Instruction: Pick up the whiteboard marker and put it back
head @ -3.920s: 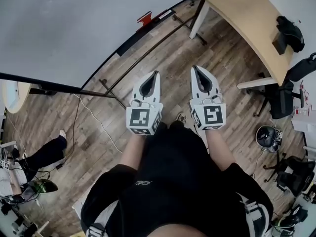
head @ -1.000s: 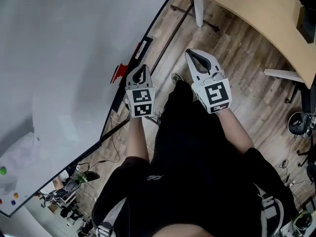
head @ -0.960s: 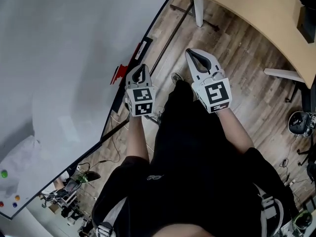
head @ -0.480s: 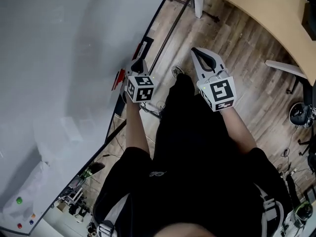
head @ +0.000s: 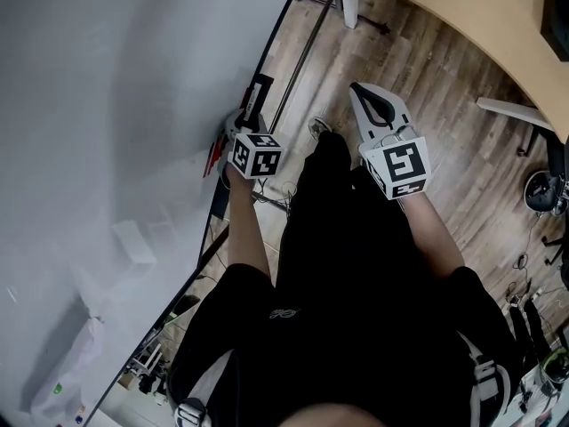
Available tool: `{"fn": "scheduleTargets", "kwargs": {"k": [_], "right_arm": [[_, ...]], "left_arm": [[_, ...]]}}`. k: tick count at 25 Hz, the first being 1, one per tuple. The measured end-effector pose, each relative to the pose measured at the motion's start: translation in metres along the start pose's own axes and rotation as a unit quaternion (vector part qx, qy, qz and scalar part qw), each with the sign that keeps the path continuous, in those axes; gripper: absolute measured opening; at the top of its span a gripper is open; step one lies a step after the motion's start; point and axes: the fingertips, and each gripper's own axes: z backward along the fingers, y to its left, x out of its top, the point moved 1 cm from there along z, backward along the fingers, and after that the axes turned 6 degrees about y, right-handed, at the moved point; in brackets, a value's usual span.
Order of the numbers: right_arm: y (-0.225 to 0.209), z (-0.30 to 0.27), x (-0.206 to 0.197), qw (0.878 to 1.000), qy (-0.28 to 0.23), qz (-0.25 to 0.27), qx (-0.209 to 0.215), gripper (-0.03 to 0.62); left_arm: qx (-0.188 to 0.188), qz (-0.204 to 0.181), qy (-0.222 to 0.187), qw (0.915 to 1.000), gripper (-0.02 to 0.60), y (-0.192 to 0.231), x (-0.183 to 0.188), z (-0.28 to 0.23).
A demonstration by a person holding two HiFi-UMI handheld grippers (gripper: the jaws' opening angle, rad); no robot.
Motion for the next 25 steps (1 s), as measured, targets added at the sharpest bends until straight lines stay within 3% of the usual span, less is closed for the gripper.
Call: {"fn": "scheduleTargets", "kwargs": {"k": [4,9,14,25], "right_arm": [[0.0,0.001,-0.004,1.0,0.002,-0.006,-0.01,0.002],[-0.004,0.003,-0.008,1.0,0.002,-0.013,-0.022,0.002],[-0.007,0.008,-0.01,0.999,-0.001,-0.018,-0.031,0.002],[-0.015,0.022,-0.017,0.999,-0.001,-0.026,-0.048,0.002]], "left_arm": [[-0.008,-0.01,0.014,0.9998,0.091,-0.003,0.001,-0.008],[-0.014,0.003,0.029,0.9995,0.092,-0.002,0.001,-0.01],[0.007,0.01,0.057,0.9983,0.092,0.002,-0.002,-0.012],[0.037,0.002,0.061,0.9974,0.077,0.004,0.002,-0.018]]}}
